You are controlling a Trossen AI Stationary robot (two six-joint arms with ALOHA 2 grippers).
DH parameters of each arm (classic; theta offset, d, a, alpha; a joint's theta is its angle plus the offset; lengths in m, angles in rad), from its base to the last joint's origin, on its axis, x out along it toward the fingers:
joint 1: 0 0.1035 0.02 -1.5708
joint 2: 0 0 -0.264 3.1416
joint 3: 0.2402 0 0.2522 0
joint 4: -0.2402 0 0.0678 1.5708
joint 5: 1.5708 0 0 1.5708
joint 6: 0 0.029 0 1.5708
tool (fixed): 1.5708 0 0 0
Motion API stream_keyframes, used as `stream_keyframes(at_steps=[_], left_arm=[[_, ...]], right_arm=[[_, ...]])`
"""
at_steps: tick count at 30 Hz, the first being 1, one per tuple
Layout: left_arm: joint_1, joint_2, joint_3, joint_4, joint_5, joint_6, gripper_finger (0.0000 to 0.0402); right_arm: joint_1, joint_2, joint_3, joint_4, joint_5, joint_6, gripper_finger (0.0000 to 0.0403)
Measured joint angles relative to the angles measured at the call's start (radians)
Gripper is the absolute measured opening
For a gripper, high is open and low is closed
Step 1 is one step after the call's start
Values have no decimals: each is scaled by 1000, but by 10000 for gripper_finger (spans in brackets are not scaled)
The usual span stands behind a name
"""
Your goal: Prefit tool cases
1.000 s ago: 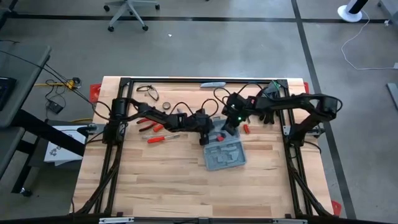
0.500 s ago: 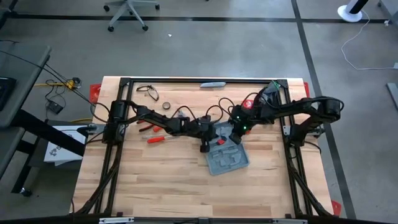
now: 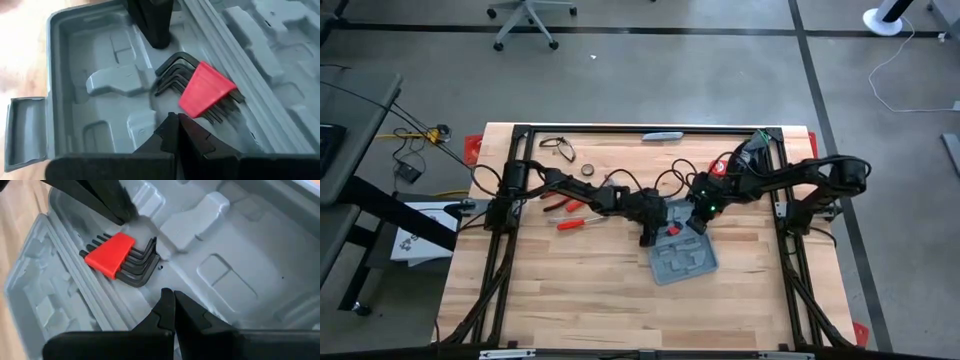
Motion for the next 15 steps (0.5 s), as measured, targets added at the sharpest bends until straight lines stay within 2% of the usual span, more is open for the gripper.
stream_keyframes(at_steps=[8, 15], left_arm=[[34, 33, 25, 22, 43, -22, 0], [86, 51, 70, 2, 38, 31, 0]], right_arm=[[0, 51, 2, 44, -71, 3, 0], [0, 55, 1, 117, -42, 8, 0]])
